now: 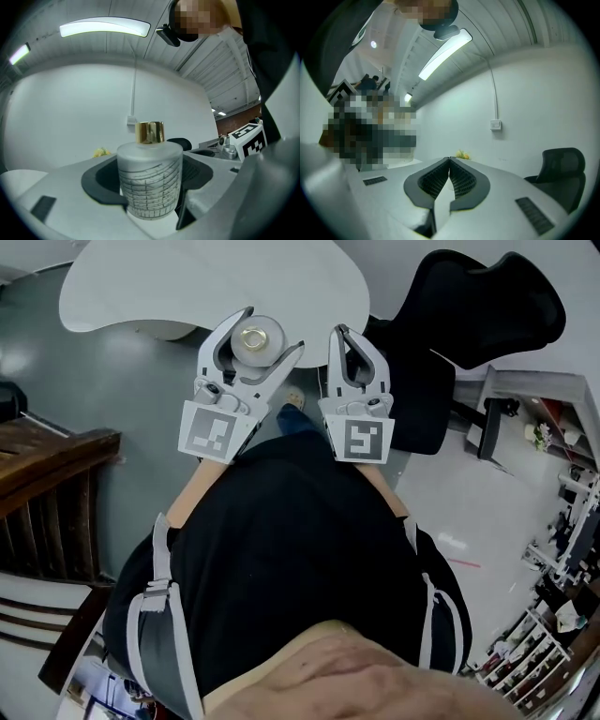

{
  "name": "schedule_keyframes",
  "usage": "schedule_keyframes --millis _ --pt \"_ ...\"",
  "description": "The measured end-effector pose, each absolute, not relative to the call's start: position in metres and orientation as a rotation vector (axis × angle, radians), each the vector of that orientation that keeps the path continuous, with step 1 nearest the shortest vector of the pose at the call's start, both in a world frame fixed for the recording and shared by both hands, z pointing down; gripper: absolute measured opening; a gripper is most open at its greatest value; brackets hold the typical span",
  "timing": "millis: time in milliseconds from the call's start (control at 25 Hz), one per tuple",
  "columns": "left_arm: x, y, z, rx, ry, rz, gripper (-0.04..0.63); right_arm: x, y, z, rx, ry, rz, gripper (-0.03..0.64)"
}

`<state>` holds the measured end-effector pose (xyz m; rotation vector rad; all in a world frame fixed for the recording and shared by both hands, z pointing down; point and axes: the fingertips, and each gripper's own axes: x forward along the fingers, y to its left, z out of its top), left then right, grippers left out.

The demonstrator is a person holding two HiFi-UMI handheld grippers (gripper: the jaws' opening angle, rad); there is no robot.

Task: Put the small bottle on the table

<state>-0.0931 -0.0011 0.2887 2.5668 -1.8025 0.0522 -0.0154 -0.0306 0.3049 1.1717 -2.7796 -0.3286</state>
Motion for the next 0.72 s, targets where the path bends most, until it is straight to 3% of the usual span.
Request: schedule_keyframes --millis 720 --pt "-0.096 -0.124 0.308 2.553 -1.753 0.105 0.336 -0.026 -0.154 0.319 1.147 -2.794 -0.288 0.023"
